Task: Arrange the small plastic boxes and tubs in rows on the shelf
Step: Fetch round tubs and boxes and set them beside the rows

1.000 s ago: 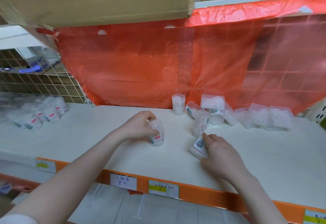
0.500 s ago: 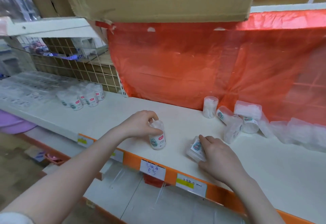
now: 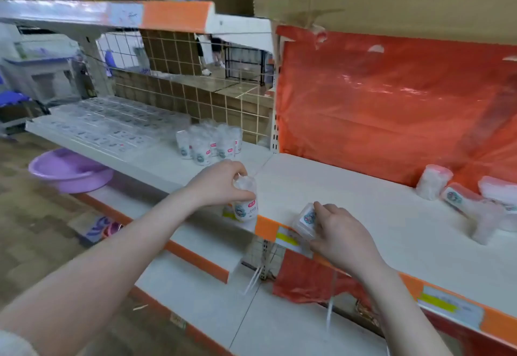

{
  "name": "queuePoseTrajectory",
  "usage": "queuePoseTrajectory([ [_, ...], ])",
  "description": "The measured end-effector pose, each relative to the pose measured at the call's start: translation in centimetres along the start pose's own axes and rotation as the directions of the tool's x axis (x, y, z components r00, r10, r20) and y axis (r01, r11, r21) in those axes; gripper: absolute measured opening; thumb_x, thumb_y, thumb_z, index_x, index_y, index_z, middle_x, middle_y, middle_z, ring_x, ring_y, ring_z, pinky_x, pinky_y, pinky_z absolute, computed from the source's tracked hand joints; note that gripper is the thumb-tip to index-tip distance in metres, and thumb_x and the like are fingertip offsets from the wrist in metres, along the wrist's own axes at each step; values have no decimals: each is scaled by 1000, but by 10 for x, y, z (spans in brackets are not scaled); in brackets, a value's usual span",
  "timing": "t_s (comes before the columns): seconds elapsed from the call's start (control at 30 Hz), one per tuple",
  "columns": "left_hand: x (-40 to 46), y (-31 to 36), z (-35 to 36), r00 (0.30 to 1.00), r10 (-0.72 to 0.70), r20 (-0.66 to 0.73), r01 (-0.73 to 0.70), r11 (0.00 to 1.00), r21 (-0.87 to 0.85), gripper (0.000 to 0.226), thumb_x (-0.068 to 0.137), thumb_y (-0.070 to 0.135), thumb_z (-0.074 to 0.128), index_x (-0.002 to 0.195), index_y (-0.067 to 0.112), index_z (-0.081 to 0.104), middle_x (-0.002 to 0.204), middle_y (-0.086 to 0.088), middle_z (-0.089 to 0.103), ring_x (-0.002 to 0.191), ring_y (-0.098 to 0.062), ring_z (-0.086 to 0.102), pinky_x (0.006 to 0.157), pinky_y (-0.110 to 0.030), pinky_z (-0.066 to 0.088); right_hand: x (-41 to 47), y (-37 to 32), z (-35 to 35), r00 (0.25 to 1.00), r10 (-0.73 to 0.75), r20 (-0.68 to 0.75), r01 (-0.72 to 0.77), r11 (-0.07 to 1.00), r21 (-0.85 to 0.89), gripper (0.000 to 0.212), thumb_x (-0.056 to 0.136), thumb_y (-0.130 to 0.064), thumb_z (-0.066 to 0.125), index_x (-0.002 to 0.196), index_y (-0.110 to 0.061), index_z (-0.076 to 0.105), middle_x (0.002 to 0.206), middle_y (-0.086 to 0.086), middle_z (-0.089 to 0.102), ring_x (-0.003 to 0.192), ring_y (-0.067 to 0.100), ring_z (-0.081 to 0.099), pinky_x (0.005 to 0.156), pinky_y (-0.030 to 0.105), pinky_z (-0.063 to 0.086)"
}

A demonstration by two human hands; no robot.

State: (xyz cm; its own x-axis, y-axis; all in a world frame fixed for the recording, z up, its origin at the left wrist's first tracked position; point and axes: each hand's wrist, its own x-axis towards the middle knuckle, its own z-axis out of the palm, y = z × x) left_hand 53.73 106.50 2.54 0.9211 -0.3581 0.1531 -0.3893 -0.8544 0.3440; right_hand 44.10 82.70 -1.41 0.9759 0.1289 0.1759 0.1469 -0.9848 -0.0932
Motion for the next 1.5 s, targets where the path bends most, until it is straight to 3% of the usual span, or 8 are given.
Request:
queuePoseTrajectory([
  [0.1,-4,-44,-19,1000,-16,-9,16,1000,24,56,71,51,72,115,18,58,110,1,58,96,-15,53,80,-28,43,21,-42,2,1000,24,-2,-24,1000,7,39,84,-38,55,114,-15,43,111,3,52,105,25,49,76,31,36],
  [0.43,40,-97,-56,998,42,51,-46,996,81,62,74,55,67,121,16,57,118,0,59,103,-19,55,82,-31,46,69,-101,4,997,80,0,-80,996,-35,34,81,-31,56,110,-15,46,105,3,53,99,26,50,64,30,29],
  [0.63,99,-105,-59,985,116,128,-139,973,186,44,72,60,65,94,24,50,88,2,53,77,-17,49,67,-30,40,111,-108,17,993,115,38,-114,993,-36,46,76,-27,59,119,-16,45,109,3,53,100,24,49,65,28,30],
  [0.8,142,-114,-54,977,141,162,-178,954,242,45,72,59,64,84,18,53,82,-5,64,74,-24,59,61,-32,44,152,-111,31,990,136,41,-137,991,6,54,79,-28,58,128,-16,42,117,2,52,105,24,48,73,30,39],
  [0.9,157,-121,-46,972,141,189,-189,944,269,55,73,58,66,93,7,65,83,-5,62,75,-22,57,62,-33,45,171,-114,38,990,136,48,-137,990,24,55,79,-26,57,130,-15,41,120,3,52,109,24,48,78,30,41],
  [1.0,166,-129,-38,972,133,196,-184,945,272,47,73,55,66,81,9,59,71,0,52,71,-21,51,54,-29,35,186,-118,42,988,142,65,-144,989,33,57,79,-27,59,131,-15,40,123,3,51,112,24,47,82,31,42],
  [1.17,177,-138,-23,968,144,207,-201,937,285,57,75,56,64,111,12,60,107,-3,62,96,-24,58,73,-31,48,196,-120,48,977,186,107,-191,981,41,59,78,-27,59,133,-15,39,124,1,50,112,23,47,84,31,44],
  [1.5,172,-150,-19,954,274,124,-299,903,309,42,77,48,64,102,15,59,111,-6,57,103,-26,53,73,-30,34,193,-133,56,947,288,141,-298,953,49,60,76,-28,61,131,-16,41,120,0,51,109,22,47,83,34,46],
])
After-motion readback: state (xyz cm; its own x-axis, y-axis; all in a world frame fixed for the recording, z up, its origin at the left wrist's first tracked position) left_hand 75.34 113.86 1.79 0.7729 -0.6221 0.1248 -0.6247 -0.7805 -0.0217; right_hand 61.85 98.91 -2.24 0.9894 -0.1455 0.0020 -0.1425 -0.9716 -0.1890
